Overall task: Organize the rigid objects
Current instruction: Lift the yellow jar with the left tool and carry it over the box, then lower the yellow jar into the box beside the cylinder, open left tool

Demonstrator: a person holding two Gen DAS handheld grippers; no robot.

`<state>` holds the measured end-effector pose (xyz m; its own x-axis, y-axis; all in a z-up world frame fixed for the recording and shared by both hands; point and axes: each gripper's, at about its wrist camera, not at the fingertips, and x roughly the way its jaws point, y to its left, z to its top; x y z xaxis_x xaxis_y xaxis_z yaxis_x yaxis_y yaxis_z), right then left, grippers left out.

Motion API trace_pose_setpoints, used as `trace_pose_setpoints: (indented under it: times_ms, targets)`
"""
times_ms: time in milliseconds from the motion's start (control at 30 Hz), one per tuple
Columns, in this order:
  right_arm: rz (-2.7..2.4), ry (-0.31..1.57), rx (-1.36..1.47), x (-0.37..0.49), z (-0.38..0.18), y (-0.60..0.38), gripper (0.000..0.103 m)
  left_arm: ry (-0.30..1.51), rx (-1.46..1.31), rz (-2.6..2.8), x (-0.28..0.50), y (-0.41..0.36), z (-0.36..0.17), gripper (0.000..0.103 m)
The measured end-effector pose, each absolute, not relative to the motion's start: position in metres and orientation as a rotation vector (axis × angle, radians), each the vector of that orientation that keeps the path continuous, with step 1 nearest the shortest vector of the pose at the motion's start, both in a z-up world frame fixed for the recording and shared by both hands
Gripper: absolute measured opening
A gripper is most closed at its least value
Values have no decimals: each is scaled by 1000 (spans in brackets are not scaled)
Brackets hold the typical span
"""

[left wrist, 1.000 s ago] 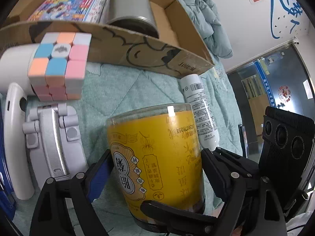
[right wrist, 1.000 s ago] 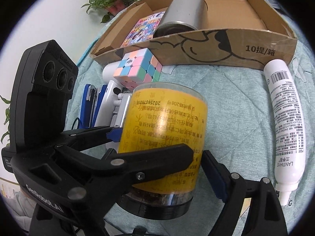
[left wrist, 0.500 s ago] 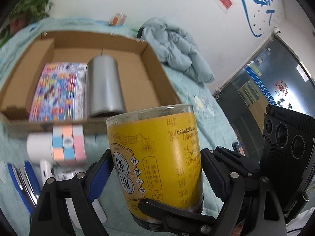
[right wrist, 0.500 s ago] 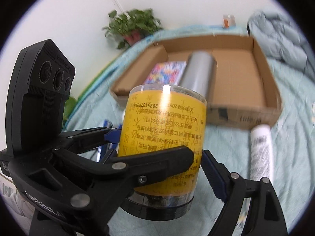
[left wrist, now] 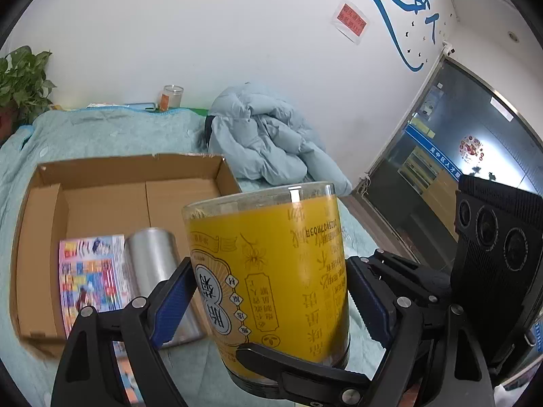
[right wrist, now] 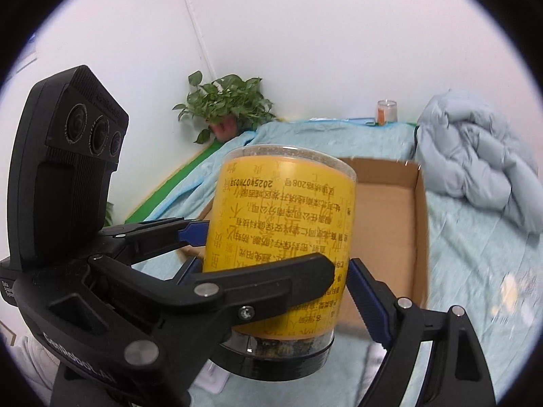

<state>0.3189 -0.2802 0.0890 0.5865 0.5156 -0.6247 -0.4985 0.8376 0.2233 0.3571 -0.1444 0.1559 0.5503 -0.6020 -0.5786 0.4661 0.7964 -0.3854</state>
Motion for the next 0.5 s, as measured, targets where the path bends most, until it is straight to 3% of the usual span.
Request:
trace_pose_setpoints:
  times_ms: [233, 500]
  targets:
    - [576, 803, 5, 371, 96, -288, 86, 814, -204, -640, 422, -160, 165, 85]
    - [566, 958, 84, 400, 42, -298, 86, 985, -238, -628, 456, -174, 93, 85]
